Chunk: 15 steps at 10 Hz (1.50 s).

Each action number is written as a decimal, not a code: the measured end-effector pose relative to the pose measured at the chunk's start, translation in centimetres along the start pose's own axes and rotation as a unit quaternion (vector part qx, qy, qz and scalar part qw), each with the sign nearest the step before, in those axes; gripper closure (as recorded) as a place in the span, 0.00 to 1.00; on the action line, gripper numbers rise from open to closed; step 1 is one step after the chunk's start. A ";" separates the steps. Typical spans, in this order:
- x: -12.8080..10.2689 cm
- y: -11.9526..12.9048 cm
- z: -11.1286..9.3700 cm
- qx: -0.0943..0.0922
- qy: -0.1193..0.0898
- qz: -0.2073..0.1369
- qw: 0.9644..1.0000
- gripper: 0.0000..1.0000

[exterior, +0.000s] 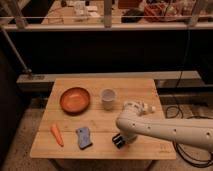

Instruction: Push the eraser across the table

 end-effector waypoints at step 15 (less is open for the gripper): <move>-2.3 -3.9 -0.2 0.016 0.015 -0.028 0.999 0.98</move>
